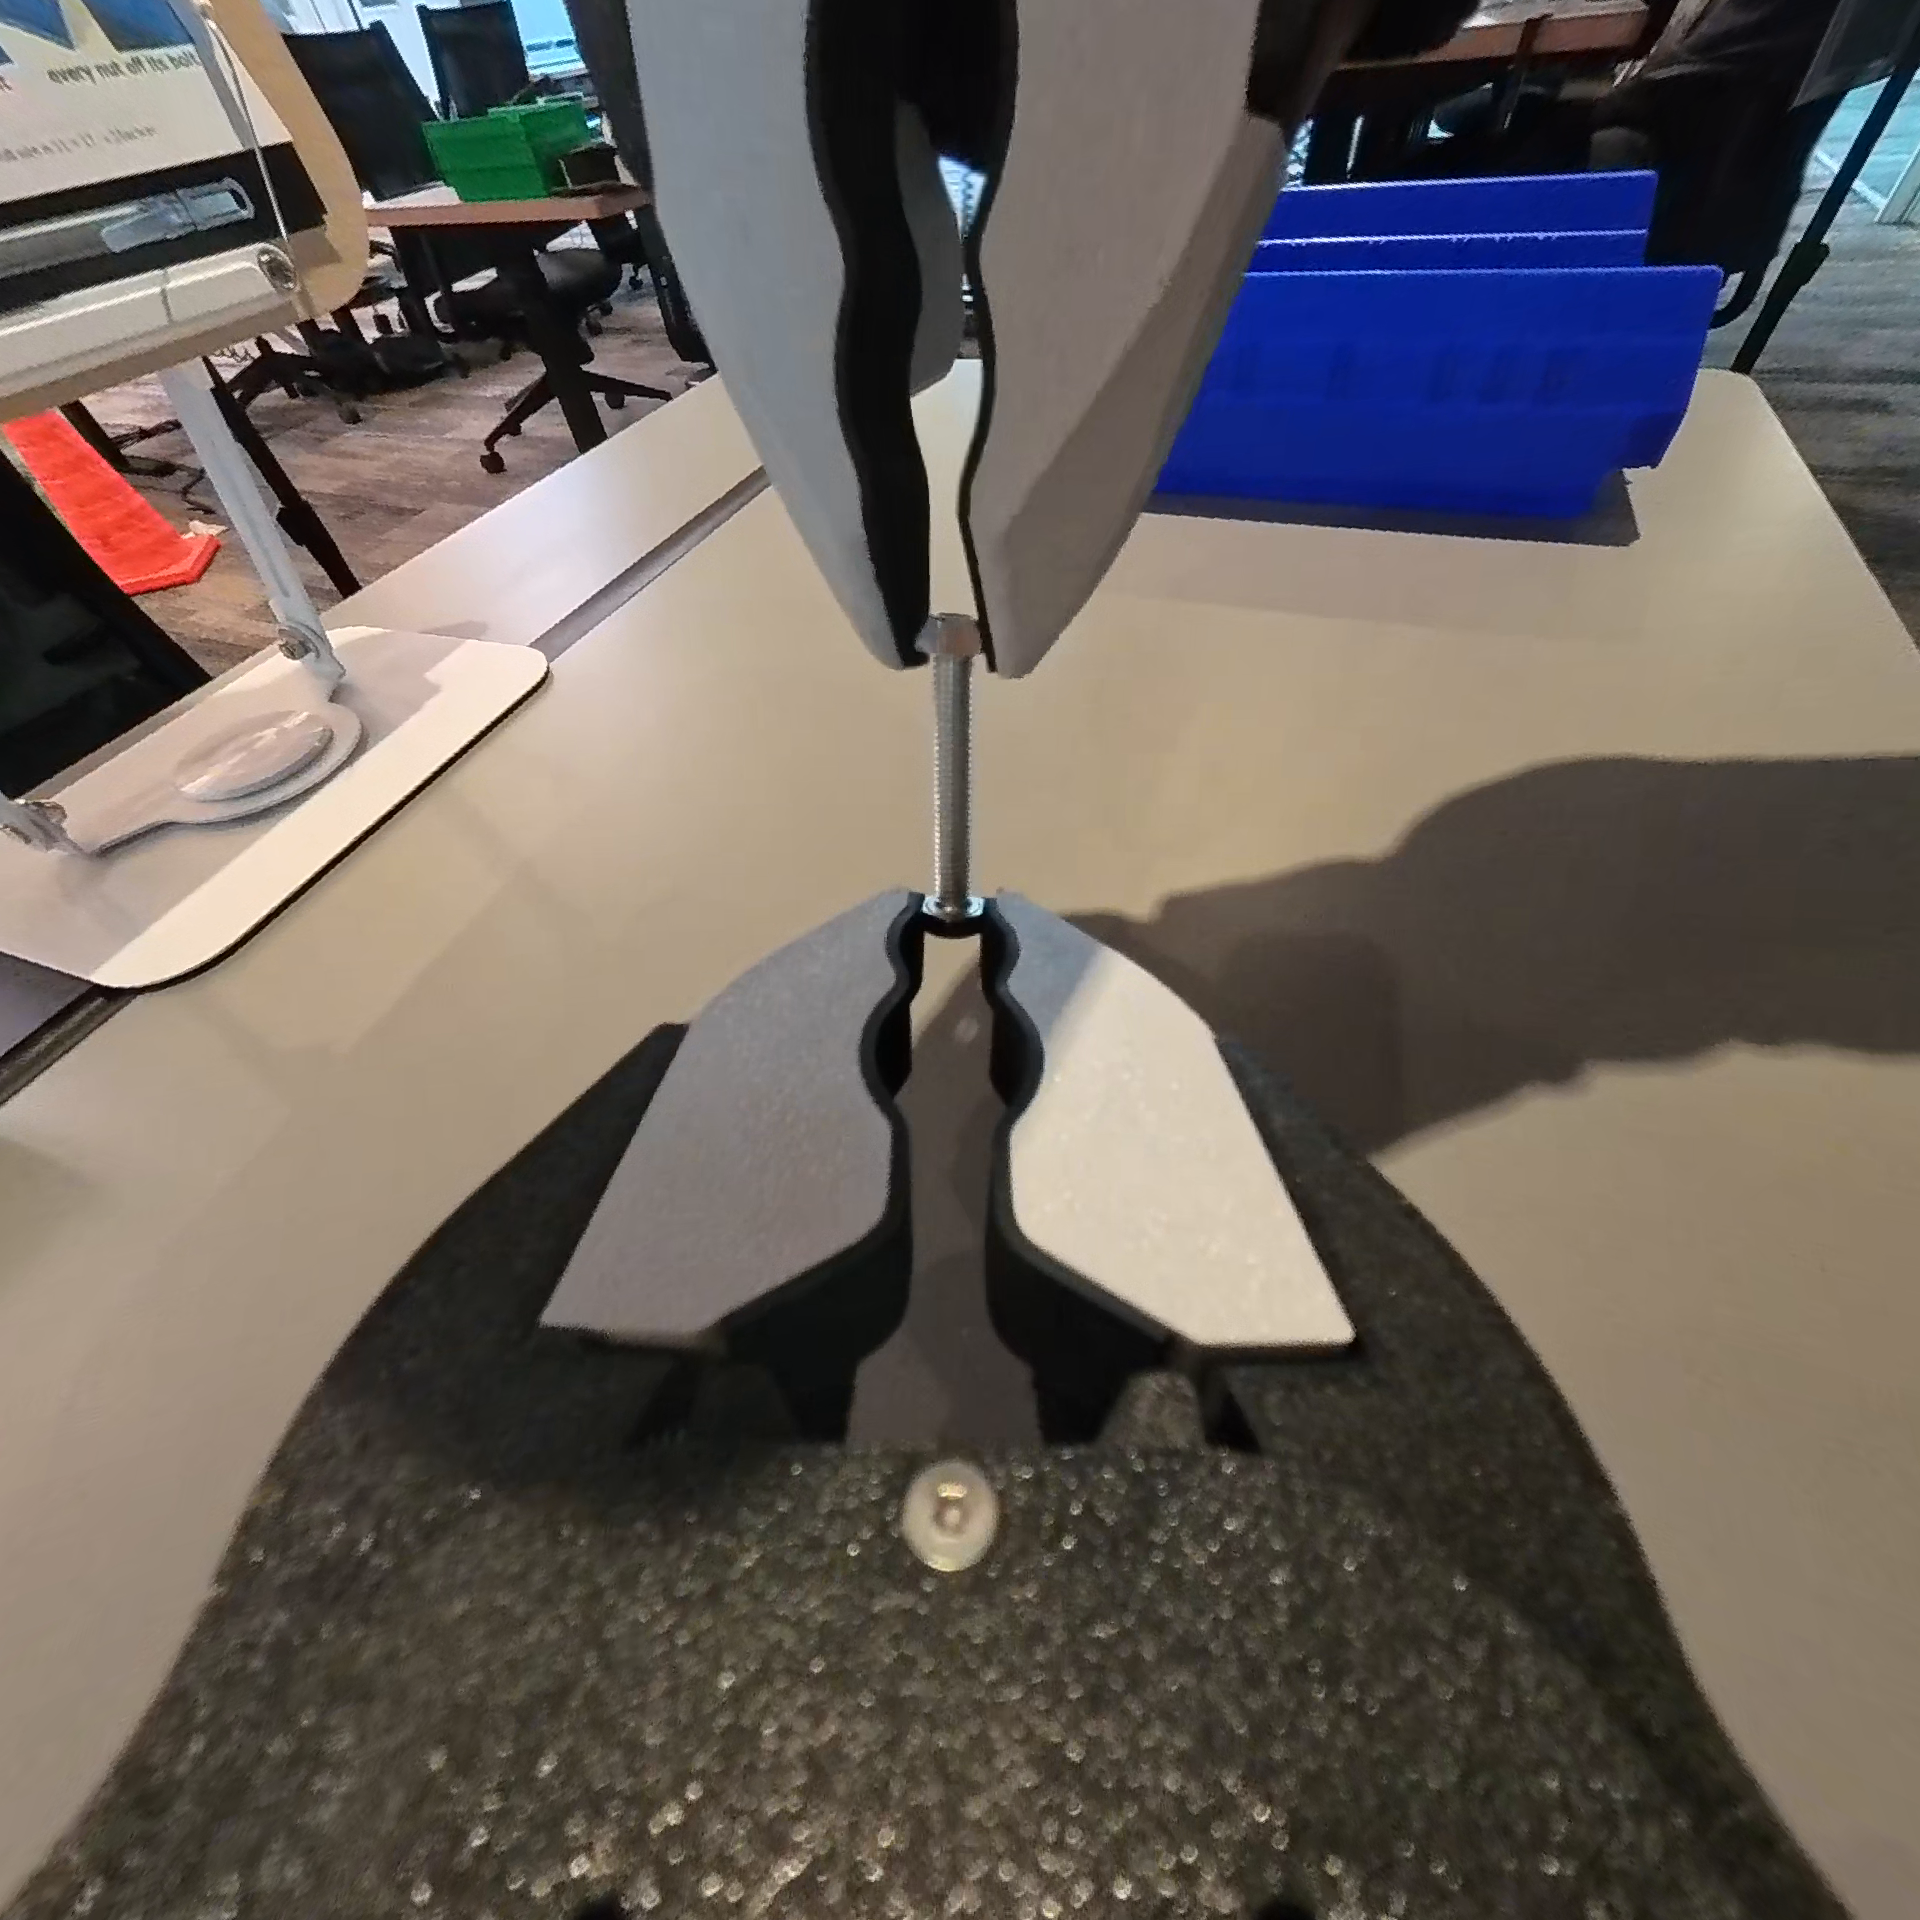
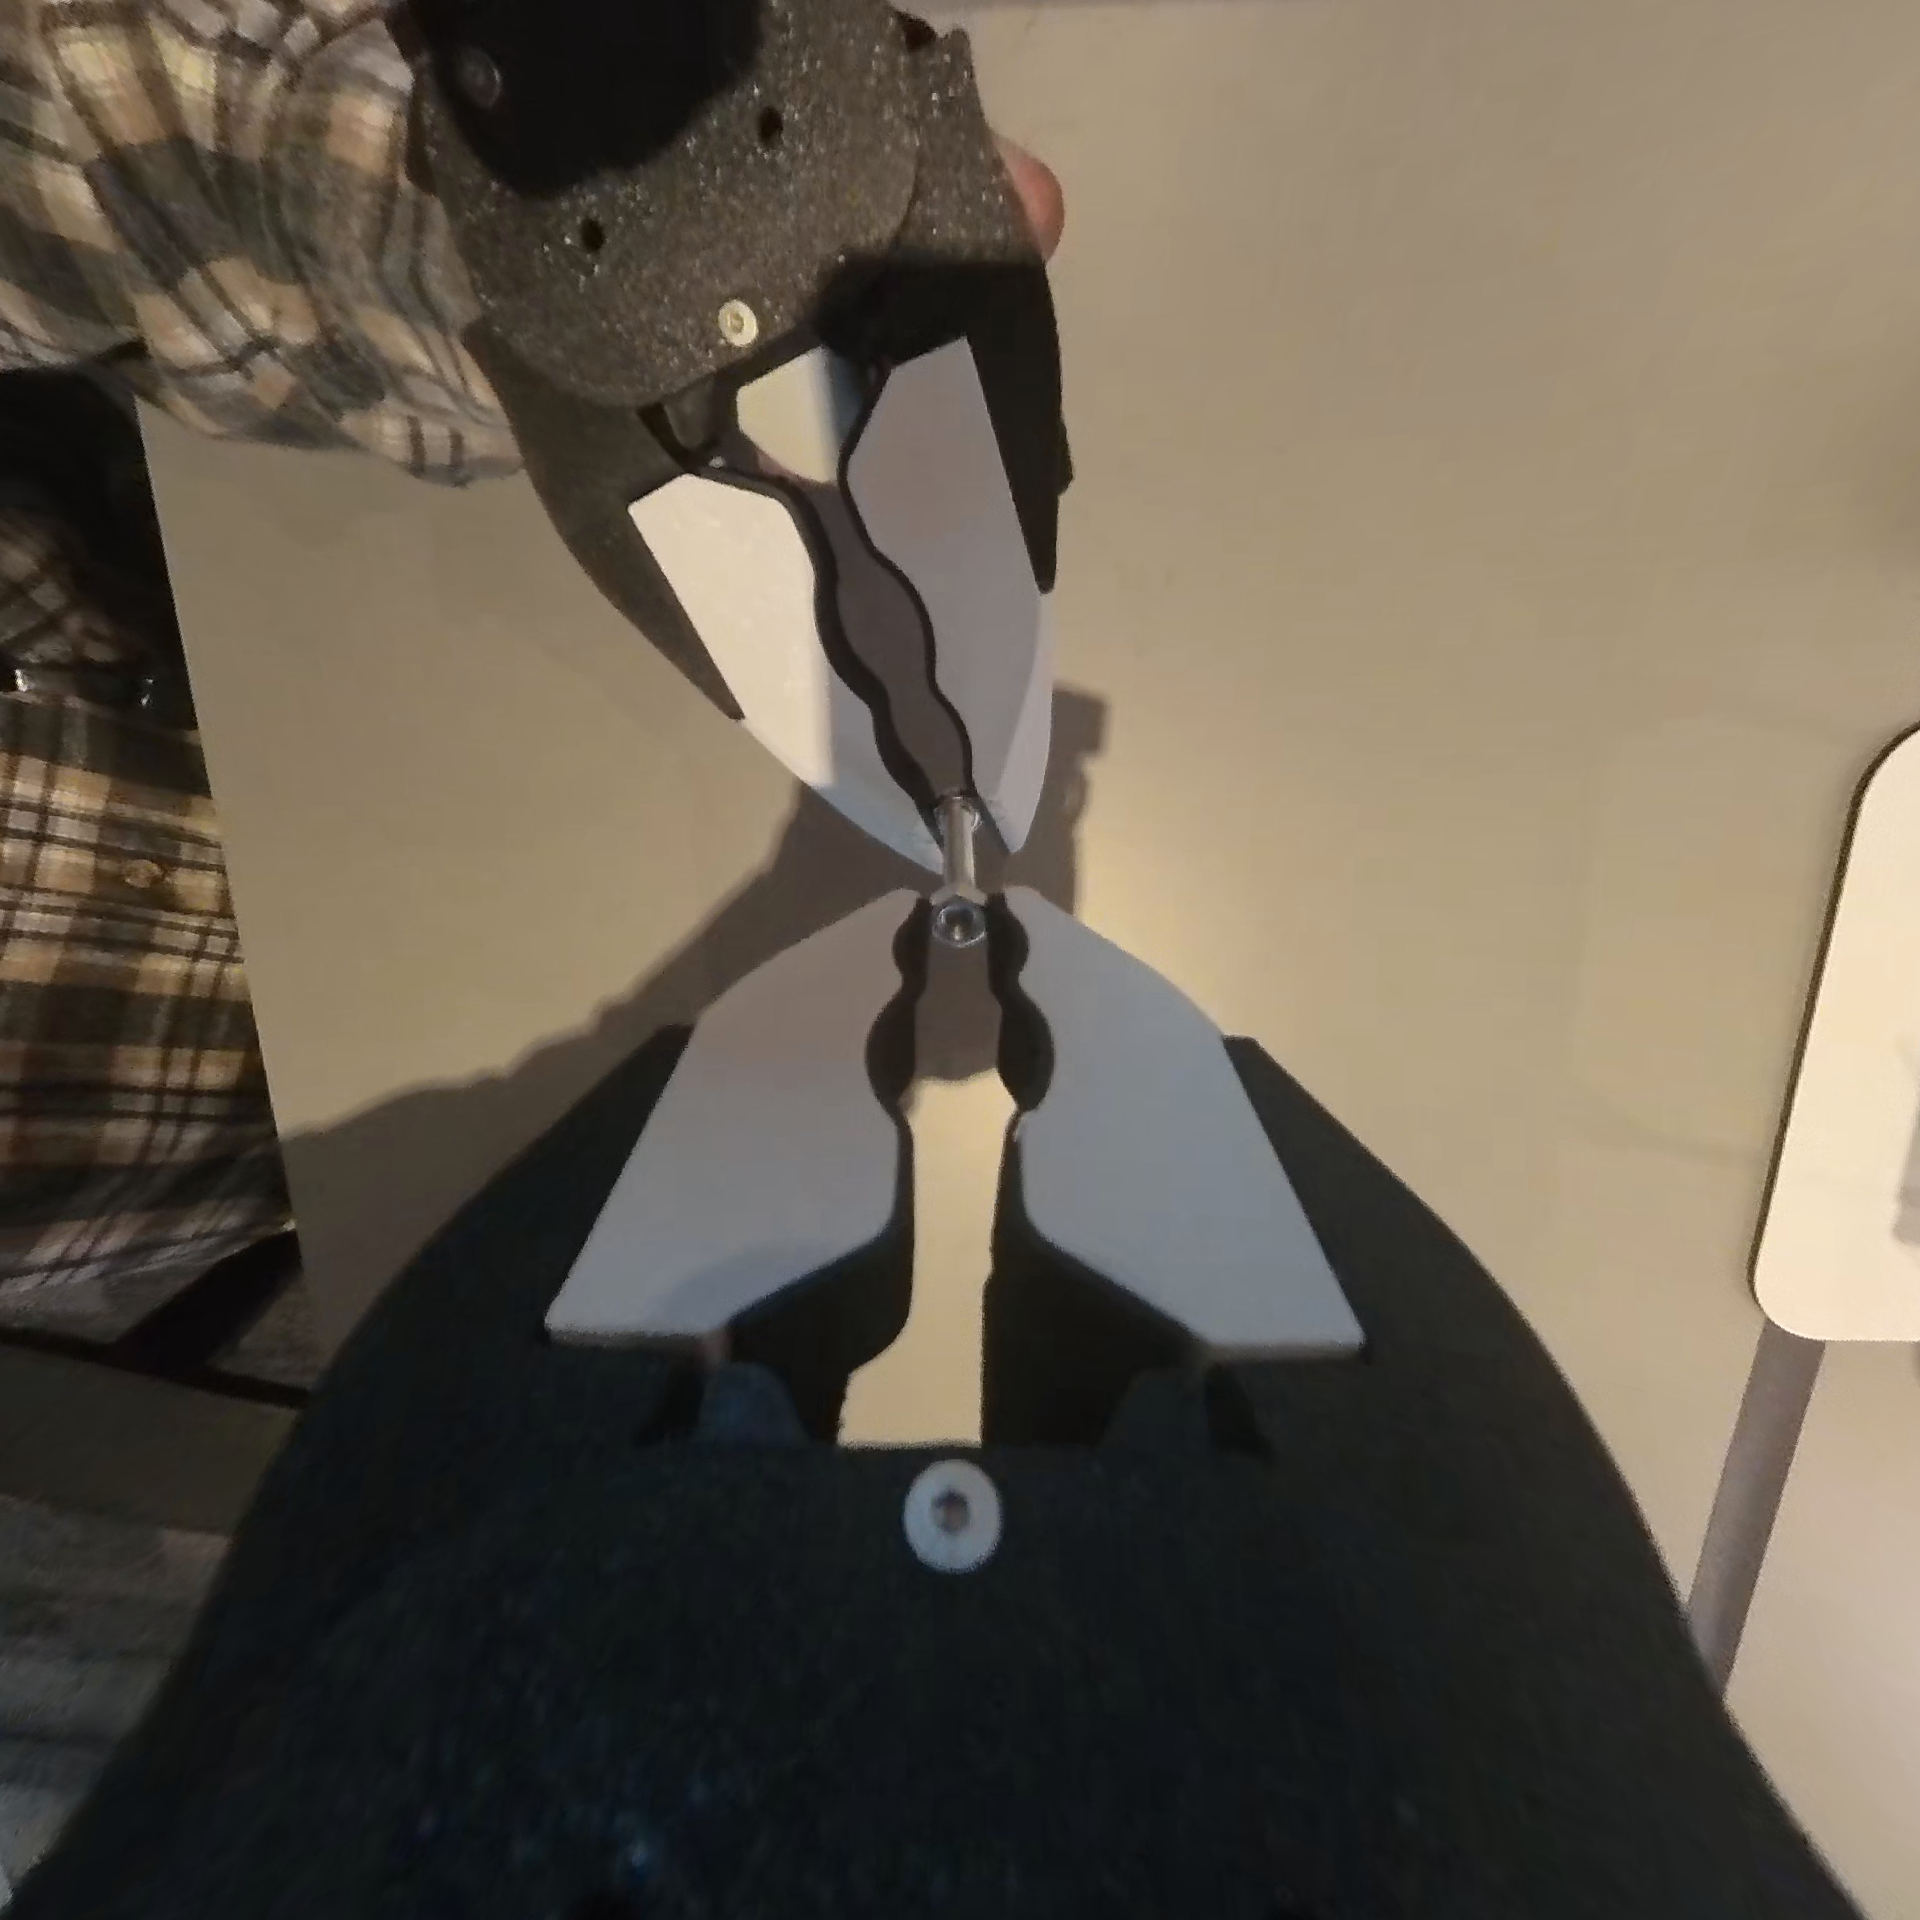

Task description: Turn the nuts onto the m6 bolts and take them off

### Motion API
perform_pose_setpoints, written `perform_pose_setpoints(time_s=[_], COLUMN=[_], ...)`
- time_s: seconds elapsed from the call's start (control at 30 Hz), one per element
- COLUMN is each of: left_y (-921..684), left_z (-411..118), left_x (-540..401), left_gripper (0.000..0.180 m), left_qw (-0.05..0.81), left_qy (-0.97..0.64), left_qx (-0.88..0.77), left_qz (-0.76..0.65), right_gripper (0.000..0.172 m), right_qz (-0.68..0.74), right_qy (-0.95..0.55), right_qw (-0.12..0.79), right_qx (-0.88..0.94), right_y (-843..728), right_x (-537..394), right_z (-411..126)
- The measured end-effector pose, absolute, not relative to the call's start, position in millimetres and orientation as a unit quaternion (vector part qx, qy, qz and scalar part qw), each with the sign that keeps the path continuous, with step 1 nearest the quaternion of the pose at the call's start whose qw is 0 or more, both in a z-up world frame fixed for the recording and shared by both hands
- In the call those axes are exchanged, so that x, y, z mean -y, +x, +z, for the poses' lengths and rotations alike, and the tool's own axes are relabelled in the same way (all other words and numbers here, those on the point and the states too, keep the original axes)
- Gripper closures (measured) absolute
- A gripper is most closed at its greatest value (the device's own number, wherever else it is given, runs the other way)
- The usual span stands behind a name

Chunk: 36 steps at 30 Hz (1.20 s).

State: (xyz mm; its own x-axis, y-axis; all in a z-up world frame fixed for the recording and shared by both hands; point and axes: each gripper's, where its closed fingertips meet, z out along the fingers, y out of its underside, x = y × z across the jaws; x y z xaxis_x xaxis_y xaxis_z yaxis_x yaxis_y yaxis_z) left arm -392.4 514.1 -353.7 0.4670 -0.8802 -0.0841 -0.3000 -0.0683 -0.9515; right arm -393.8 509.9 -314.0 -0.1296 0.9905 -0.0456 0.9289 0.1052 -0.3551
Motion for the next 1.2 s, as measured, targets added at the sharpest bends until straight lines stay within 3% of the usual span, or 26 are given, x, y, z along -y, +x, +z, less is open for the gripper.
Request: perform_pose_setpoints(time_s=[0.43,0.53,0.6,0.7,0.8,0.97,1.2], left_y=[-392,-392,-392,-392,-391,-390,-386], left_z=[-352,-351,-350,-346,-342,-332,-329], left_x=[-513,-512,-512,-509,-507,-500,-495], left_gripper=[0.171,0.171,0.171,0.171,0.171,0.171,0.171], left_qw=[0.524,0.524,0.524,0.526,0.526,0.522,0.512], left_qy=[-0.674,-0.671,-0.669,-0.661,-0.65,-0.628,-0.62], left_qx=[-0.433,-0.428,-0.426,-0.421,-0.412,-0.402,-0.403], left_qz=[-0.291,-0.302,-0.312,-0.331,-0.362,-0.413,-0.437], right_gripper=[0.154,0.144,0.129,0.1,0.084,0.073,0.073], right_qz=[0.159,0.187,0.22,0.332,0.44,0.504,0.528], right_qy=[-0.637,-0.63,-0.625,-0.595,-0.55,-0.501,-0.471], right_qw=[0.115,0.143,0.177,0.284,0.381,0.447,0.433], right_qx=[0.745,0.74,0.728,0.675,0.599,0.543,0.558], right_y=[-397,-401,-403,-408,-402,-400,-413], right_x=[-507,-506,-507,-504,-498,-487,-474], right_z=[-305,-297,-288,-264,-252,-270,-280])
